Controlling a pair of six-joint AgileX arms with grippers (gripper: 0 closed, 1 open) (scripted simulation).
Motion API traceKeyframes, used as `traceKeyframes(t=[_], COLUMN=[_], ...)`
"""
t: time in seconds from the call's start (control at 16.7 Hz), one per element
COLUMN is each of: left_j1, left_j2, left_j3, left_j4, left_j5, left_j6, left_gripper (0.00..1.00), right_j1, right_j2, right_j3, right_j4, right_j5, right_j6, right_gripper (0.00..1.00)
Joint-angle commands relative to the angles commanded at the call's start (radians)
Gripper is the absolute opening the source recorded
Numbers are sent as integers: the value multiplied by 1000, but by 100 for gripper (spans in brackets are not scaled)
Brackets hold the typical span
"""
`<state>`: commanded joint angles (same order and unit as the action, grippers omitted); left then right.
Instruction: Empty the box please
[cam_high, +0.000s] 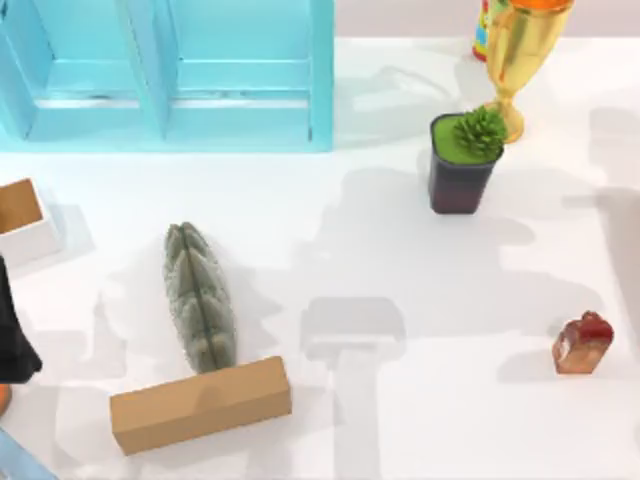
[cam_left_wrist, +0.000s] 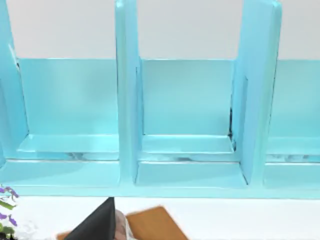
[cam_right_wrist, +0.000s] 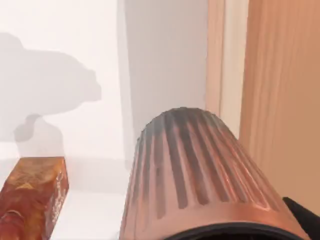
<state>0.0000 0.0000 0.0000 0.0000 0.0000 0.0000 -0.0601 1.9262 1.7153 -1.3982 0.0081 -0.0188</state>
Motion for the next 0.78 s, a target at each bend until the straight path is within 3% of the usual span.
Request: traceKeyframes(t=[0.48,0.78], left_j1=[0,0], left_j2=[0,0], left_j3=[0,0], left_j4=[0,0], left_j5=[0,0], left_j6=[0,0], left_gripper=[100,100], right_j1=[537,652], right_j2=[-202,-259], right_j3=[-433,-535], right_j4=[220,279], right_j5=[18,25], right_j6=[533,649], right_gripper=[0,0])
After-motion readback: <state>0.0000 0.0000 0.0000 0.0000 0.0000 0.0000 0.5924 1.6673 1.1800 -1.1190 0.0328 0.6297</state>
